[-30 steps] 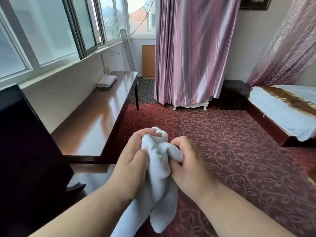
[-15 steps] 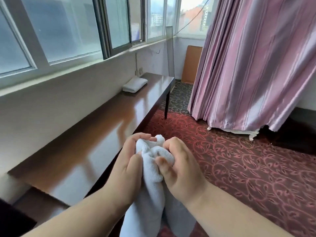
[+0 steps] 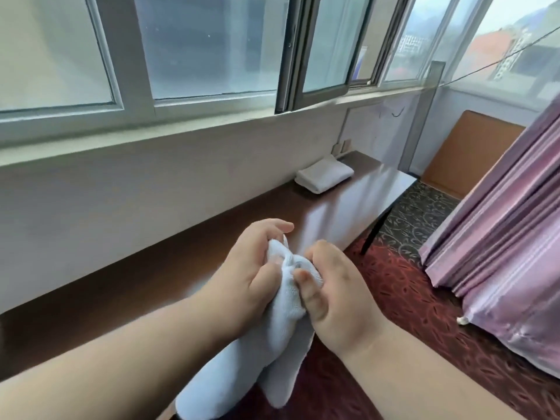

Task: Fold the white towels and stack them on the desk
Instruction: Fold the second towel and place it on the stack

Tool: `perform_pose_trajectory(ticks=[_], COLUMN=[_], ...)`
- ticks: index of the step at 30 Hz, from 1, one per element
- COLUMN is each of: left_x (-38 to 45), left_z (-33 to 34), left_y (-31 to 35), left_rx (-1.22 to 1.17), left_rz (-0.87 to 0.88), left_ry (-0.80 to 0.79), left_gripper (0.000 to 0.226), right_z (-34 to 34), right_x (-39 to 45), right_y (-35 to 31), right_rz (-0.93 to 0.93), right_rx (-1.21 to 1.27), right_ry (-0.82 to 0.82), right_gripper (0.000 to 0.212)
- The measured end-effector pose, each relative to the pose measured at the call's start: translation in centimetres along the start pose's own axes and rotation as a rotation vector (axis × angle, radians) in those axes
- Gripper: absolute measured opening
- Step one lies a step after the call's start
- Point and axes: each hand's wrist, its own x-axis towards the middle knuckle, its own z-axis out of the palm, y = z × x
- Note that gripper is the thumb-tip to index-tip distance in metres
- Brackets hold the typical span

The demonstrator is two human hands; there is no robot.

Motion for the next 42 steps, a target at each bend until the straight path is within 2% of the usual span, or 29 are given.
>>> perform_pose_trajectory(ticks=[6,10,13,16,18,20,22,25,27,29,31,32,33,35,37,39,41,42], left_x=[11.1,16.4,18.7,20.6,22.0,23.5,24.4,24.0,22.8,21.5,19.8,18.7,17.3,14.8,12.8,11.4,10.6,10.3], left_z=[-2.8,-5.7,-6.6,-7.9,-8.3,-8.4,-8.7,-10.0,-10.8,-11.2,-11.3,-11.2,-11.1,-10.5,-10.2,-10.7,-12.1,-12.9], left_y=[-5.9,-10.6,-14.5,-18.3,-20.7,-23.2,-25.7,-29.8,-32.9,-35.7,-38.2,-39.4,-40.4,-41.5,-42.1,-42.7,-43.3,-43.7], left_rx=[0.379,0.794,0.996,1.12,1.185,1.253,1.28,1.125,1.045,0.998,0.947,0.92,0.867,0.699,0.594,0.605,0.542,0.445], left_rz=[0.072,0.012,-0.25,-0.588,-0.728,-0.808,-0.9,-1.131,-1.172,-1.145,-1.188,-1.234,-1.286,-1.362,-1.31,-1.293,-1.476,-1.585], left_ry=[0.062,0.153,0.182,0.324,0.391,0.394,0.368,0.313,0.31,0.3,0.181,0.095,0.041,0.112,0.333,0.633,0.914,0.98], left_gripper=[0.016,0.021,0.025,0.019,0.017,0.019,0.017,0.026,0.027,0.022,0.012,0.021,0.033,0.046,0.045,0.044,0.057,0.068], right_z=[1.6,4.7,7.4,10.0,12.7,16.0,19.2,23.4,25.7,27.5,28.8,29.3,29.6,29.6,29.2,28.9,28.8,28.9], right_x=[10.4,18.3,24.5,30.6,34.3,37.3,39.5,41.0,40.6,39.3,37.2,35.8,34.5,31.9,30.0,29.1,28.9,29.0], right_y=[6.8,12.0,16.8,21.4,23.9,25.7,27.4,31.6,35.1,38.3,41.2,42.5,43.7,45.7,47.0,47.7,48.1,48.2], right_rz=[-0.002,0.058,0.072,0.009,-0.003,-0.085,-0.132,-0.146,-0.135,-0.048,0.077,0.133,0.179,0.269,0.484,0.832,1.134,1.234], right_rx=[-0.024,-0.124,-0.277,-0.44,-0.5,-0.574,-0.587,-0.479,-0.388,-0.311,-0.293,-0.303,-0.304,-0.243,-0.114,0.018,0.147,0.213], right_ry=[-0.111,-0.332,-0.537,-0.774,-0.874,-0.958,-1.032,-1.142,-1.17,-1.184,-1.218,-1.233,-1.229,-1.132,-0.909,-0.65,-0.471,-0.412], right_gripper=[0.067,0.054,0.051,0.04,0.054,0.061,0.061,0.046,0.039,0.047,0.057,0.061,0.065,0.069,0.068,0.063,0.054,0.052])
